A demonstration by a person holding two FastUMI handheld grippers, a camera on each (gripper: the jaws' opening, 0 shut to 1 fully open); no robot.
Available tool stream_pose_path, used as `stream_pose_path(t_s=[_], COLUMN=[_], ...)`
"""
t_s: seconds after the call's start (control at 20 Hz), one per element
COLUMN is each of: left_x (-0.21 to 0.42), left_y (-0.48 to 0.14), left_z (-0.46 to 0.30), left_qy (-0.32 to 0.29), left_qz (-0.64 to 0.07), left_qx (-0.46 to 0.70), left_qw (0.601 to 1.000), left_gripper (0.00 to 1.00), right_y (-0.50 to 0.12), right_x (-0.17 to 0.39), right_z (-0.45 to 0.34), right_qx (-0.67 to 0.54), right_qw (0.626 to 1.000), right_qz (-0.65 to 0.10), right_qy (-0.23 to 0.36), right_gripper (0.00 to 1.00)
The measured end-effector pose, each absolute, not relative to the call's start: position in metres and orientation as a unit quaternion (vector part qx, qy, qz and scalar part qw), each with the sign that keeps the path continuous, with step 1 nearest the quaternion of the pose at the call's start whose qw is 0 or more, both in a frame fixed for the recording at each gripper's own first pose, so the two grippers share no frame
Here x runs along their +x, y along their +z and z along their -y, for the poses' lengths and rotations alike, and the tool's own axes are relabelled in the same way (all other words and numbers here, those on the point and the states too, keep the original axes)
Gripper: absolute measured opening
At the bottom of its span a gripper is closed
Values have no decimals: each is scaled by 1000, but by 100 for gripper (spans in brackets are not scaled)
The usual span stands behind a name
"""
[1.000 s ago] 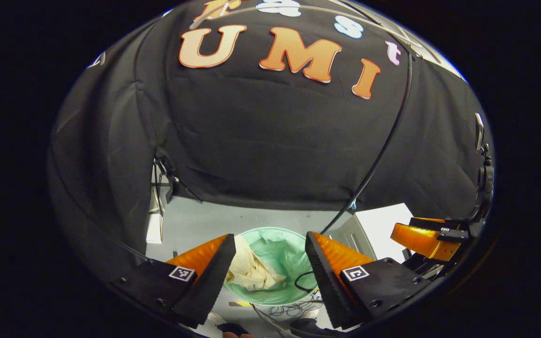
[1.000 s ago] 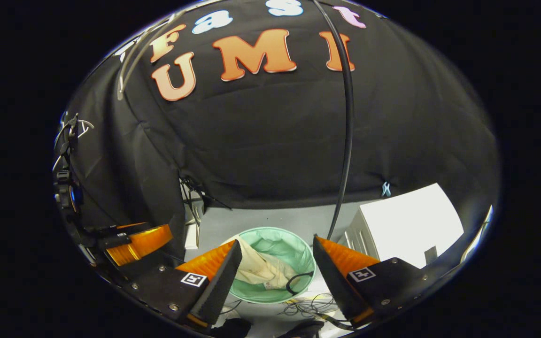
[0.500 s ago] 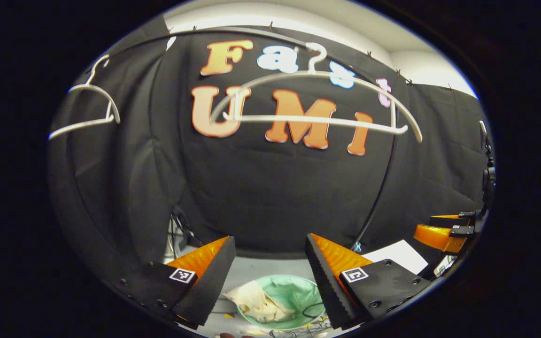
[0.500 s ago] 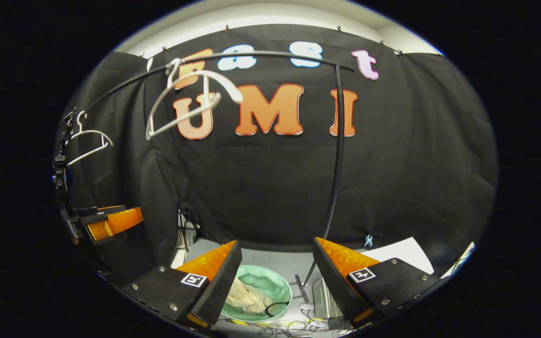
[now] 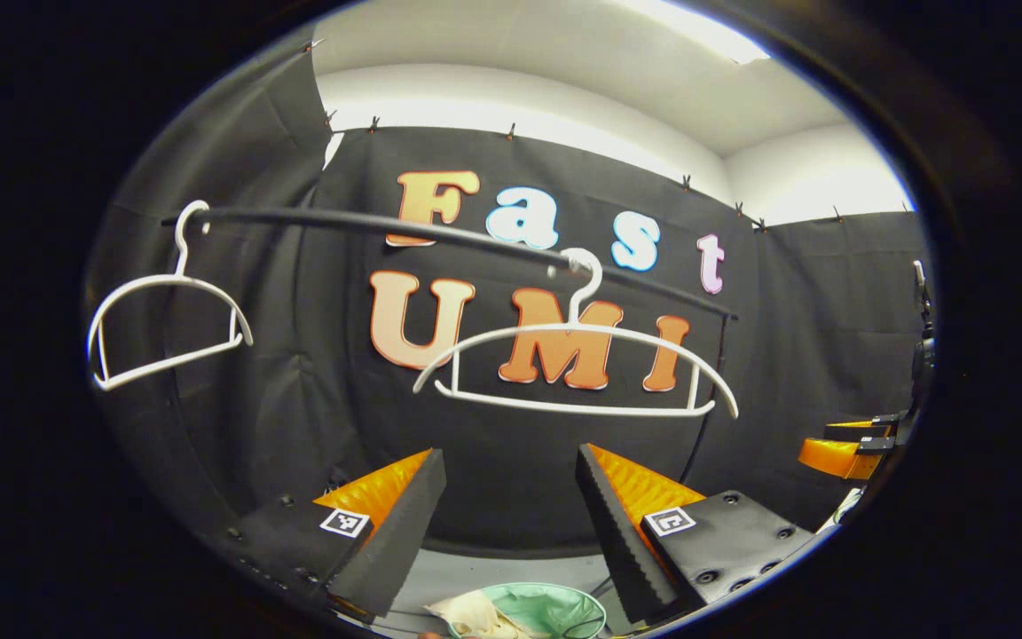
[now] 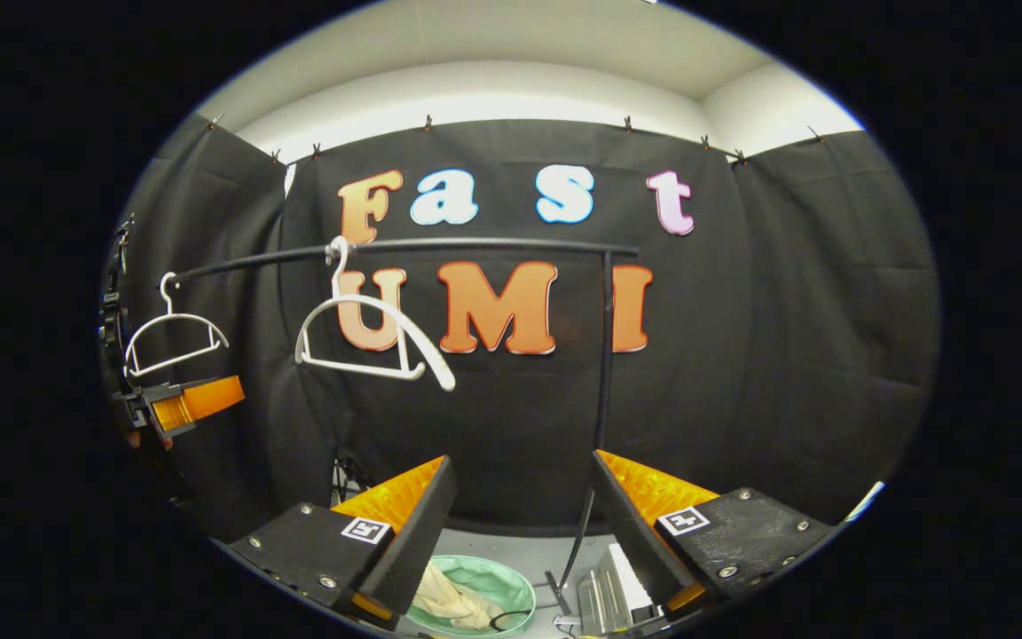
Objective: Grasp the clothes on the hanger with both hands and then place them into the laundry hamper below.
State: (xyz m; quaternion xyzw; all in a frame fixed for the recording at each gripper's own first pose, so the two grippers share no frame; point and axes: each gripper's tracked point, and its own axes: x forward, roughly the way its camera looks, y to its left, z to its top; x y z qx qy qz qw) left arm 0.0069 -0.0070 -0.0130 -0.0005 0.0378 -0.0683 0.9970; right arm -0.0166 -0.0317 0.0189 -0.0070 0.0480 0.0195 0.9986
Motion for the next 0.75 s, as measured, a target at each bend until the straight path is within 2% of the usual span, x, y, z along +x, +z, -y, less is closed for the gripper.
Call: stream_pose_path(t_s=[0.05,0.1,0.15,0.3,0.35,0.45,0.5,0.55,0.6,0.65,0.7,0.75], left_x=[5,4,3,3,2,4,5,5,5,4,3,2], left_y=[-3,8,18,40,46,54,55,55,56,58,60,62], left_z=[8,7,5,3,0,-6,-9,-11,-12,-11,-10,-8], left_qy=[-67,-66,-64,-59,-56,-51,-48,-45,-44,-46,-49,-53], left_qz=[-28,-17,-5,16,22,30,30,31,33,37,41,44], left_qx=[4,8,11,17,17,16,16,15,14,12,9,3], left_qw=[997,998,998,998,998,998,998,998,998,998,998,998], left_gripper=[93,96,93,93,93,93,93,93,93,96,94,97], right_y=[30,38,47,61,66,68,67,68,70,71,71,71], right_x=[-21,-25,-29,-40,-43,-46,-48,-51,-54,-56,-57,-58], right_z=[35,36,41,49,52,59,59,60,62,65,67,68], right_qx=[-7,-8,-11,-16,-18,-21,-22,-23,-25,-27,-27,-25], right_qw=[999,999,1000,1000,1000,1000,1000,1000,999,999,999,999], right_qz=[-39,-29,-19,3,7,11,9,11,13,14,15,16], right_qy=[17,14,9,-3,-7,-16,-17,-18,-22,-25,-26,-27], right_gripper=[94,94,94,94,100,89,94,94,100,94,100,100])
